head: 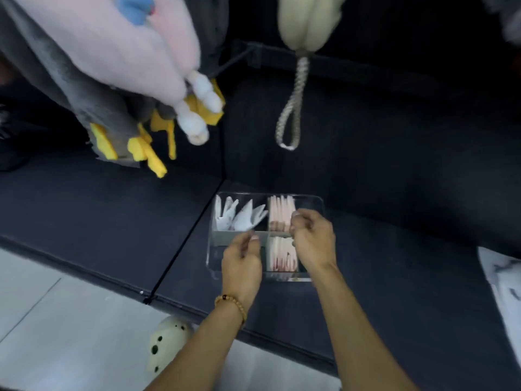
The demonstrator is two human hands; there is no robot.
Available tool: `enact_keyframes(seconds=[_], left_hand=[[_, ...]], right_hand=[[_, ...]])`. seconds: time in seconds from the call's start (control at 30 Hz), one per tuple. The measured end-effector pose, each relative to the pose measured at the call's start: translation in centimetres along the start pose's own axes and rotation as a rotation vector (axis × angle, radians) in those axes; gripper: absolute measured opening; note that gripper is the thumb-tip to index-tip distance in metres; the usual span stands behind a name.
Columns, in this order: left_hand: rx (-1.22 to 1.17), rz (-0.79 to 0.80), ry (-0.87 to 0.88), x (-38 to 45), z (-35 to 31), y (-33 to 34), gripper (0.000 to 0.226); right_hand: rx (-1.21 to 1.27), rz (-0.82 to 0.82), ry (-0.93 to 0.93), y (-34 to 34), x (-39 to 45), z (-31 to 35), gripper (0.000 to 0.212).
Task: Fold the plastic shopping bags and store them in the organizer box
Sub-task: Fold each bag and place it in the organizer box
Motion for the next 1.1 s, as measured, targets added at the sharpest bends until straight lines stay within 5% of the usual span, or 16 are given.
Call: enact_keyframes(seconds=[0.33, 0.53, 0.67, 0.73, 0.87, 0.97, 1.1], left_hand=[[0.074, 0.394, -0.175, -12.0, 6.5, 14.8, 0.014], [0.231, 0.662, -0.192, -19.2, 10.8, 23.6, 0.014], [0.335, 0.771, -0.141, -21.8, 12.7, 27.1, 0.014], [0.379, 0.804, -0.106, -22.2, 13.3, 28.2, 0.015], [0.454, 0.822, -0.040, -21.7, 14.2, 28.9, 0.015], [0.502, 0.832, -0.016, -21.3, 14.7, 29.0, 0.014], [0.542, 0.874, 0.016, -21.3, 15.2, 29.1, 0.013]], right_hand=[[-0.187, -0.509, 0.330, -27.3, -6.9, -16.2, 0.026], [-0.411, -0.545, 0.606, -39.8, -12.9, -26.9, 0.048], [-0.660, -0.275, 0.602, -43.4, -12.9, -31.4, 0.072], [-0.812, -0.160, 0.606, -43.9, -12.3, -32.9, 0.066], [-0.973, -0.363, 0.414, -42.8, -11.6, -33.7, 0.026], [-0.840, -0.487, 0.375, -42.2, -11.4, -33.5, 0.020], [-0.796, -0.450, 0.302, -42.4, -11.1, -32.7, 0.018]])
Point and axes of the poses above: each hand's wrist, its own x-axis towards the middle knuckle, its own y-axis out of the palm, z = x × y, the point moved 2 cm from there along x, towards the middle knuckle, and after that the axes turned 2 degrees about -x, right-handed, at the moved point
